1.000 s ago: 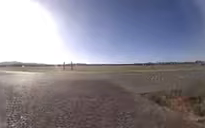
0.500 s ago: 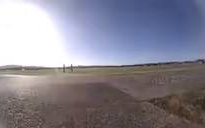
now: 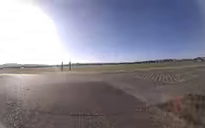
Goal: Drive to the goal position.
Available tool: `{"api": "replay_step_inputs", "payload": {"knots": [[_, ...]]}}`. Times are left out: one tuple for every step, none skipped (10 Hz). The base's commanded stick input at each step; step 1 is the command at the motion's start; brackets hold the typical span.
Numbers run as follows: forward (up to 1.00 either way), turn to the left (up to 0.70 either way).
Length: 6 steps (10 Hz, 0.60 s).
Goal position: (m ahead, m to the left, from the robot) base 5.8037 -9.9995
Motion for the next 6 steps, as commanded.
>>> {"api": "replay_step_inputs", "payload": {"knots": [[0.7,-0.35],[0.7,-0.35],[0.7,-0.35],[0.7,-0.35],[0.7,-0.35],[0.7,-0.35]]}}
